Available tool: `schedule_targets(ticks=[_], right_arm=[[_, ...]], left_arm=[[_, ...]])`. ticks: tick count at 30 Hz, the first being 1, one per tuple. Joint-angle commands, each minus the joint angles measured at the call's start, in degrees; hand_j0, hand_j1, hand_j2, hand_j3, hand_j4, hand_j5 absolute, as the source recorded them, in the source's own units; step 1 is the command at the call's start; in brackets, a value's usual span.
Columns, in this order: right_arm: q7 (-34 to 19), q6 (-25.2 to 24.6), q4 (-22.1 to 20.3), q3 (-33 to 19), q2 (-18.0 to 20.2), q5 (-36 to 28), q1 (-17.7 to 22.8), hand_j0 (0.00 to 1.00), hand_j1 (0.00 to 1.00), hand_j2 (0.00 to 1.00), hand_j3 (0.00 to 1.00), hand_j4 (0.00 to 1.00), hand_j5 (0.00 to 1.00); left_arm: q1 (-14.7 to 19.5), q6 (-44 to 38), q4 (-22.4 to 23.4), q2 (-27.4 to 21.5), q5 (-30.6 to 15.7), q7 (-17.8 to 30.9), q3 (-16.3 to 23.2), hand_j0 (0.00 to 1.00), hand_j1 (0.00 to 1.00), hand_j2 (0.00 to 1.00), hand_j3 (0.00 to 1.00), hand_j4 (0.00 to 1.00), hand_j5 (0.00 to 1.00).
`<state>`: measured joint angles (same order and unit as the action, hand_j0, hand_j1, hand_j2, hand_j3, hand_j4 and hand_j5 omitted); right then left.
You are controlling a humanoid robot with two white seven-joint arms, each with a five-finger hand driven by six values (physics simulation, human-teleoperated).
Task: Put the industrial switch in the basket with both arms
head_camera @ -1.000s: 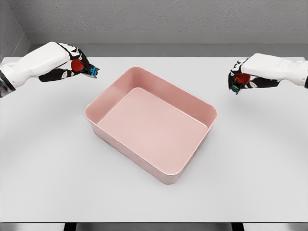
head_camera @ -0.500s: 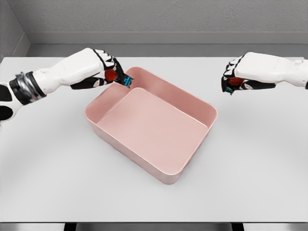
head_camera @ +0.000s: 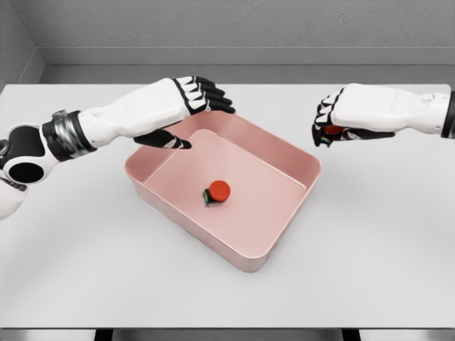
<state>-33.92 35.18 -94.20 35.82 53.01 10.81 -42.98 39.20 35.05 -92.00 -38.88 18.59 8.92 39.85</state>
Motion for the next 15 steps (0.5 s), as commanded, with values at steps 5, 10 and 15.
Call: schedule_targets(ticks=[5, 10, 15], right_arm=[[0.08, -0.18, -2.91, 0.57, -0.71, -0.27, 0.0, 0.42, 0.42, 0.42, 0.42, 0.42, 0.42], [-0.01, -0.18, -2.91, 0.74, -3.18, 0.09, -0.09, 0.43, 0.43, 0.43, 0.43, 0.43, 0.43], [-1.08, -0.18, -2.83, 0.83, -6.69, 0.26, -0.18, 0.43, 0.43, 0.43, 0.43, 0.43, 0.43]], left_arm=[[-0.17, -0.05, 0.51, -5.94, -2.94, -0.4, -2.85, 1.0, 1.0, 1.0, 1.0, 1.0, 1.0], [-3.16, -0.05, 2.35, -10.6, -4.61, -0.48, -6.98, 1.0, 1.0, 1.0, 1.0, 1.0, 1.0], [-8.08, -0.05, 4.64, -14.74, -5.58, -0.57, -9.44, 1.0, 1.0, 1.0, 1.0, 1.0, 1.0]])
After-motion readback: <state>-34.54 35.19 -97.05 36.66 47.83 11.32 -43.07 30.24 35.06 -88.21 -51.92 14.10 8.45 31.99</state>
